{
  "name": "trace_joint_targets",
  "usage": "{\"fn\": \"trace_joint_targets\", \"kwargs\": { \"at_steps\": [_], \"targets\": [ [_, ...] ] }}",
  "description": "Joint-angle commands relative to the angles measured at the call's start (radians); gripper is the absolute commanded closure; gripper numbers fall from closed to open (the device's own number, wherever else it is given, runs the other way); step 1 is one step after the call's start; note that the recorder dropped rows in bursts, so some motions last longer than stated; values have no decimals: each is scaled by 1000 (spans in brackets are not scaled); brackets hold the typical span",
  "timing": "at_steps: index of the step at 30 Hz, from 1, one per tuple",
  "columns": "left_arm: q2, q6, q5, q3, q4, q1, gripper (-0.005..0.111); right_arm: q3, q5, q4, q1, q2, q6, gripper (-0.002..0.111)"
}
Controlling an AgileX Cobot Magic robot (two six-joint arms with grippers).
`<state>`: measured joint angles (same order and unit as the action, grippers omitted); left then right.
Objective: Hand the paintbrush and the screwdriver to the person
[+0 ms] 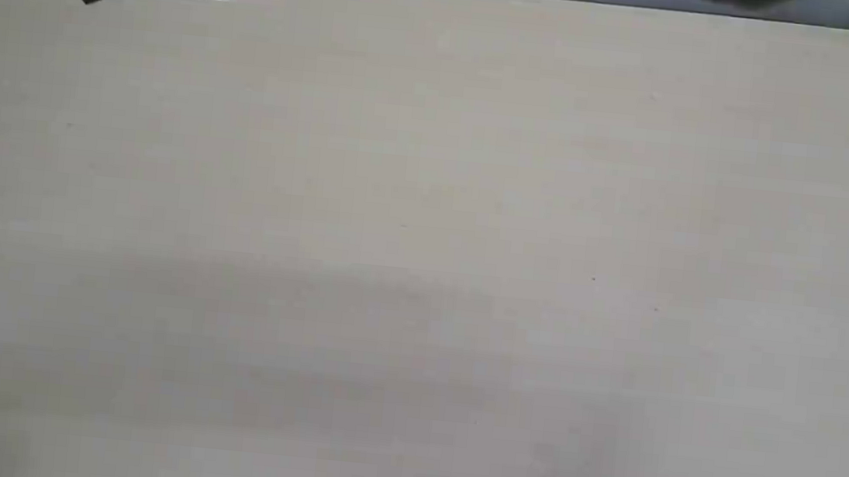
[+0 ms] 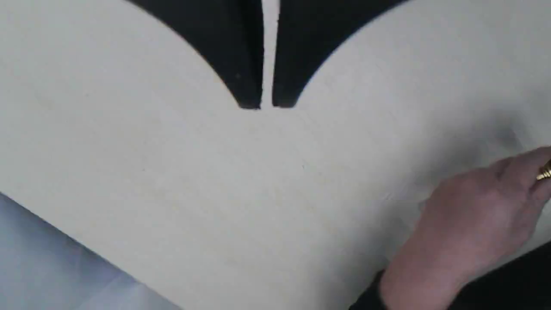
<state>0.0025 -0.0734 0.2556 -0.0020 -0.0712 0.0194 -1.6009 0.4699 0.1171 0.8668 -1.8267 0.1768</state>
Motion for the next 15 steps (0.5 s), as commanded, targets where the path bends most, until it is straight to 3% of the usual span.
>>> {"fn": "trace_joint_targets", "kwargs": {
  "at_steps": [1, 15],
  "targets": [
    [-2, -2, -6, 2, 3, -8, 107, 177, -96, 3, -3, 122, -6, 104],
    [-2, -2, -6, 2, 3, -8, 107, 809, -486, -82, -3, 457, -6, 104]
  ]
}}
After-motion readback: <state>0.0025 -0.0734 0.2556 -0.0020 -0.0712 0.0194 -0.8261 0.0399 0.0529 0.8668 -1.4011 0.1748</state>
